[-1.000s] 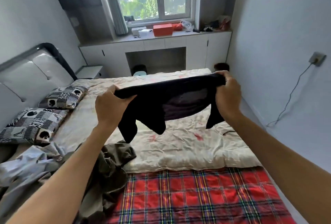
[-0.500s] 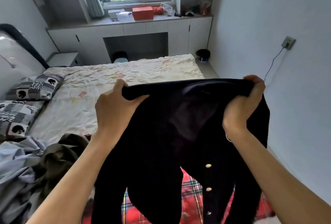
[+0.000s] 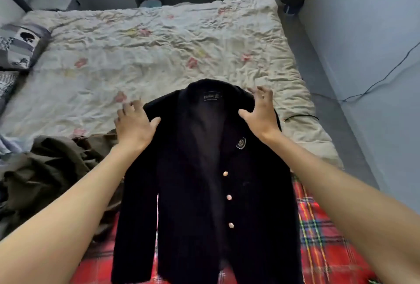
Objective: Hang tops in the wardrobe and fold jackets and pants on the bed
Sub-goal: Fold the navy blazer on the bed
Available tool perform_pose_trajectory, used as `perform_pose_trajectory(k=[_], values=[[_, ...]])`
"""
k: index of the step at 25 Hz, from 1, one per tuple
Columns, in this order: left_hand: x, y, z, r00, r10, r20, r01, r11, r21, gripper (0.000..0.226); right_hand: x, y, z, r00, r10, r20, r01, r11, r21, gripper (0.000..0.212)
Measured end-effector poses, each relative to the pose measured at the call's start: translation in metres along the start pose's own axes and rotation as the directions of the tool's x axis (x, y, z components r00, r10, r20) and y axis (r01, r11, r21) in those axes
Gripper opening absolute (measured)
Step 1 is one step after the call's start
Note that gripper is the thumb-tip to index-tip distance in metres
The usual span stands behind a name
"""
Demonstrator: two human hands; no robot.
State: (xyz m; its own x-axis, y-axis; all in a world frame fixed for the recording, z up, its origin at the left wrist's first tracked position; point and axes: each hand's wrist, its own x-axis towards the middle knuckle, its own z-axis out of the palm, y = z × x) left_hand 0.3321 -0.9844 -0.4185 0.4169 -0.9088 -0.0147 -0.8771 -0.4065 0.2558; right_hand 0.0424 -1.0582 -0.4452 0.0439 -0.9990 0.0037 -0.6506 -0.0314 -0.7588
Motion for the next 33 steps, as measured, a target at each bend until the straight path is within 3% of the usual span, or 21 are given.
perform_pose_trajectory(k=[3,7,9,11,13,15,16,17,19,21,25,27,29,30,32,33], values=[[-0.033,0.010,0.125,0.934,0.076,0.349,-0.051,0.995,-0.080,0.081,-0.033,0.131,0.035,0.928,0.311,0.207,-0.261,0.936,-0.237,0.079],[-0.104,0.036,0.242,0.699,0.185,0.691,-0.139,0.983,-0.122,0.080,-0.130,0.271,0.040,0.625,0.734,0.266,-0.571,0.663,-0.484,0.114],[-0.123,0.051,0.284,0.620,0.190,0.762,-0.060,0.979,-0.195,0.076,-0.169,0.308,0.045,0.527,0.782,0.333,-0.617,0.621,-0.483,0.103],[-0.133,0.066,0.317,0.585,0.155,0.796,0.082,0.965,-0.248,0.071,-0.191,0.326,0.051,0.572,0.769,0.286,-0.593,0.629,-0.503,0.061],[-0.135,0.074,0.340,0.613,0.042,0.789,0.188,0.962,-0.198,0.068,-0.186,0.327,0.051,0.696,0.703,0.150,-0.604,0.685,-0.406,0.030],[-0.136,0.082,0.353,0.701,-0.078,0.708,0.177,0.982,-0.066,0.066,-0.163,0.317,0.035,0.736,0.677,-0.016,-0.671,0.732,0.121,0.019],[-0.136,0.086,0.355,0.770,-0.093,0.632,0.108,0.994,0.015,0.064,-0.150,0.313,0.022,0.717,0.691,-0.095,-0.613,0.689,0.387,0.016],[-0.136,0.090,0.356,0.830,-0.077,0.552,0.028,0.995,0.097,0.062,-0.139,0.313,0.011,0.681,0.720,-0.130,-0.547,0.619,0.563,0.015],[-0.136,0.097,0.356,0.885,-0.076,0.458,-0.001,0.986,0.166,0.055,-0.129,0.325,0.008,0.621,0.783,-0.043,-0.530,0.460,0.713,0.019],[-0.132,0.104,0.363,0.862,-0.180,0.473,0.138,0.983,0.122,0.051,-0.132,0.341,0.022,0.562,0.823,0.084,-0.659,0.384,0.647,0.030],[-0.111,0.111,0.383,0.711,-0.426,0.559,0.465,0.882,0.080,0.055,-0.144,0.355,0.058,0.527,0.843,0.105,-0.848,0.512,0.138,0.036],[-0.110,0.112,0.385,0.678,-0.500,0.540,0.563,0.824,0.056,0.065,-0.125,0.330,0.056,0.480,0.842,0.247,-0.876,0.444,0.189,0.018],[-0.113,0.118,0.384,0.673,-0.527,0.518,0.603,0.797,0.028,0.075,-0.065,0.297,0.034,0.560,0.747,0.358,-0.804,0.386,0.453,0.003],[-0.115,0.121,0.383,0.661,-0.546,0.515,0.632,0.775,0.010,0.081,-0.024,0.285,0.018,0.647,0.683,0.339,-0.701,0.359,0.616,0.003],[-0.120,0.128,0.383,0.656,-0.554,0.513,0.665,0.745,-0.045,0.087,0.054,0.258,-0.027,0.828,0.541,0.149,-0.365,0.318,0.875,0.005],[-0.124,0.129,0.384,0.664,-0.536,0.521,0.656,0.753,-0.062,0.084,0.076,0.253,-0.044,0.862,0.506,0.035,-0.237,0.340,0.910,0.008]])
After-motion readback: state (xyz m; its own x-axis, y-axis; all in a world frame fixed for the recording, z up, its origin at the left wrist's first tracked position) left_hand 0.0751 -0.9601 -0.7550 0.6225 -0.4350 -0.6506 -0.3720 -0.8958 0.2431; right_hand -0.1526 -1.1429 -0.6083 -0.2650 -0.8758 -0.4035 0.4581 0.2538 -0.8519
